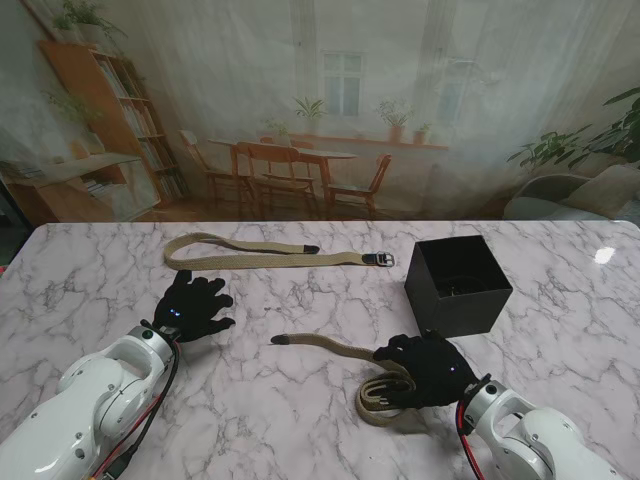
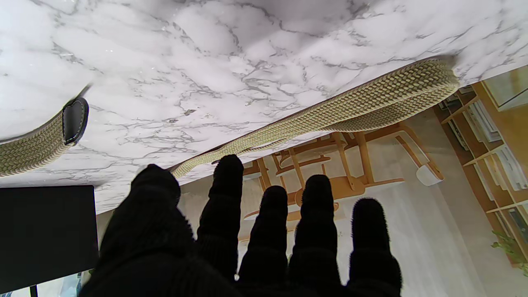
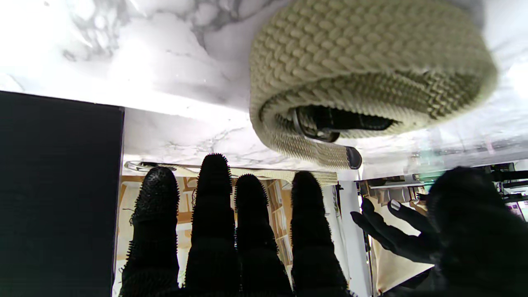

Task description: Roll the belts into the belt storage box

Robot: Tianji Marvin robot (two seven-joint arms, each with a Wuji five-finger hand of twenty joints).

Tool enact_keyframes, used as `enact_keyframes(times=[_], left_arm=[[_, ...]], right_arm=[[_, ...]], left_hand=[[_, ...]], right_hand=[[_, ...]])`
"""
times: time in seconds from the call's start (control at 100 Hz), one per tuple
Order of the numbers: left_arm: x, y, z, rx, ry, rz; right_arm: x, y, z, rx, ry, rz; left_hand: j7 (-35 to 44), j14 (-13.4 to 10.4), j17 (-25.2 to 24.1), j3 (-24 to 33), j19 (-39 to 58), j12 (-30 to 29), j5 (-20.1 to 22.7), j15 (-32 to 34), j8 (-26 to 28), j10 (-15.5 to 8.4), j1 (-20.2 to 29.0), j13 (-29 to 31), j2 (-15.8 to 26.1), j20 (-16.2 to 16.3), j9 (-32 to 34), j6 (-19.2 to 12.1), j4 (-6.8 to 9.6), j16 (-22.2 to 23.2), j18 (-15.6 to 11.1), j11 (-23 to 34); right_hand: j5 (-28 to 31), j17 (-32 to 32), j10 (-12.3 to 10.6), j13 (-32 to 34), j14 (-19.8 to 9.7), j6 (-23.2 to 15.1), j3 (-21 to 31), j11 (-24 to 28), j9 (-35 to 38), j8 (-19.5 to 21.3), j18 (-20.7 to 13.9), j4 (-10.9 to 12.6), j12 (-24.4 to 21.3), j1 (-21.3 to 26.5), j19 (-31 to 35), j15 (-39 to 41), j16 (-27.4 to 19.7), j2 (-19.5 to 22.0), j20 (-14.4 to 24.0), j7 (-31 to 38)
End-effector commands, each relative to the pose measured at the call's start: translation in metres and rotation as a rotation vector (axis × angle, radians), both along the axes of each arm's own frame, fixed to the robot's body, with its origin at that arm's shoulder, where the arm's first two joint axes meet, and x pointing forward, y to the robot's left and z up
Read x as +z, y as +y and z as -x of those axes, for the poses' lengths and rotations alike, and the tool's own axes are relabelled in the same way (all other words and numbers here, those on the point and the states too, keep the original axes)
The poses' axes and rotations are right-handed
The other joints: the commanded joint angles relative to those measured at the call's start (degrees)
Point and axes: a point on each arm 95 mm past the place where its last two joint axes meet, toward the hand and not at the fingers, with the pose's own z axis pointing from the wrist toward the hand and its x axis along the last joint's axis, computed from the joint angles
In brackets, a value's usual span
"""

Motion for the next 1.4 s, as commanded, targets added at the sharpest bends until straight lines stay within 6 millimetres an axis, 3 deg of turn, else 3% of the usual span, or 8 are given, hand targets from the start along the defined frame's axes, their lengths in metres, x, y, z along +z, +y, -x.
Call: enact_keyframes(times=[0.0, 0.06, 0.11, 0.3, 0.8, 0.91, 1.39], left_arm=[[-0.001, -0.001, 0.001, 0.002, 0.011, -0.001], [-0.002, -0.002, 0.001, 0.001, 0.013, 0.001], [-0.002, -0.002, 0.0, 0.0, 0.015, 0.003], [-0.003, -0.006, -0.001, -0.008, 0.026, 0.005], [-0.006, -0.015, -0.003, -0.032, 0.062, 0.002], [-0.006, -0.016, -0.003, -0.032, 0.062, 0.002], [-0.006, -0.013, -0.002, -0.029, 0.05, 0.002]], right_arm=[[-0.001, 0.0, 0.006, 0.004, 0.003, 0.009], [-0.001, -0.001, 0.008, -0.001, 0.006, 0.02], [-0.002, -0.002, 0.01, -0.008, 0.01, 0.042], [-0.011, 0.0, 0.015, -0.054, 0.02, 0.126], [-0.029, 0.014, 0.016, -0.107, 0.061, 0.195], [-0.031, 0.017, 0.015, -0.114, 0.058, 0.18], [-0.025, 0.016, 0.019, -0.166, 0.061, 0.192]], left_hand=[[-0.2, 0.9, -1.0, -1.4, -1.7, 0.3, -0.3, -0.7, 0.2, 0.8, -0.6, -0.4, 2.4, -0.8, -1.4, 1.3, -0.9, 0.7, 2.5, -0.5], [-0.4, 0.9, -1.1, -1.4, -1.7, 0.3, -0.8, -0.7, 0.1, 0.8, -0.7, -0.4, 2.5, -0.8, -1.5, 1.4, -0.91, 0.7, 2.4, -0.6], [-0.6, 0.9, -1.1, -1.4, -1.7, 0.3, -1.0, -0.7, 0.0, 0.8, -0.8, -0.4, 2.6, -0.8, -1.6, 1.5, -0.91, 0.7, 2.5, -0.6], [-1.3, 0.9, -1.0, -1.4, -1.7, 0.2, -2.0, -0.7, -0.4, 0.9, -1.0, -0.3, 2.7, -0.8, -1.6, 1.7, -0.9, 0.7, 2.5, -0.7], [-4.2, 0.8, -0.9, -1.5, -1.7, 0.1, -5.8, -0.8, -1.9, 1.0, -1.7, -0.3, 2.8, -0.8, -2.2, 2.2, -0.89, 0.7, 2.3, -0.9], [-4.3, 0.8, -1.0, -1.5, -1.8, 0.1, -5.7, -0.8, -2.1, 1.0, -1.8, -0.3, 2.8, -0.8, -2.3, 2.2, -0.88, 0.7, 2.3, -0.9], [-3.9, 0.8, -1.0, -1.4, -1.8, 0.1, -5.2, -0.8, -2.1, 0.9, -1.9, -0.3, 2.7, -0.8, -2.2, 2.3, -0.89, 0.7, 2.4, -0.8]], right_hand=[[-3.0, -1.2, 1.1, -0.6, 0.7, 4.4, -0.3, -0.9, -0.9, -2.6, 1.6, -0.2, -0.8, -3.2, -1.1, -2.3, -1.2, -2.1, -0.4, -2.6], [-5.6, -1.8, 2.0, -1.1, 1.3, 8.0, -3.1, -2.9, -1.6, -5.1, 2.1, -0.3, -1.9, -5.1, -2.4, -4.0, -2.0, -4.0, -0.9, -5.8], [-6.6, -2.3, 3.1, -1.5, 1.8, 10.1, 2.6, -4.9, -2.5, -7.3, 2.5, -0.9, -3.7, -9.7, -3.6, -5.8, -2.9, -7.8, -1.3, -7.1], [-6.8, -3.4, 5.3, -3.0, 2.6, 13.1, 5.7, -8.0, -5.7, -8.9, 2.9, -2.3, -5.4, -13.5, -6.2, -9.1, -4.6, -12.0, -2.5, -8.0], [-3.1, -4.5, 5.9, -4.1, 2.6, 12.9, 6.6, -8.4, -8.4, -5.8, 4.1, -2.1, -5.7, -9.8, -7.4, -9.6, -4.9, -14.3, -3.1, -7.5], [-3.1, -3.9, 5.9, -3.5, 2.5, 13.2, 5.6, -7.7, -8.5, -2.4, 4.4, -1.3, -5.5, -8.0, -7.1, -9.1, -4.7, -14.2, -3.1, -7.4], [-6.8, -5.8, 6.3, -5.7, 2.5, 15.0, 5.7, -8.0, -11.0, -2.9, 4.2, -2.1, -5.7, -11.0, -8.3, -10.2, -5.2, -13.9, -3.6, -16.5]])
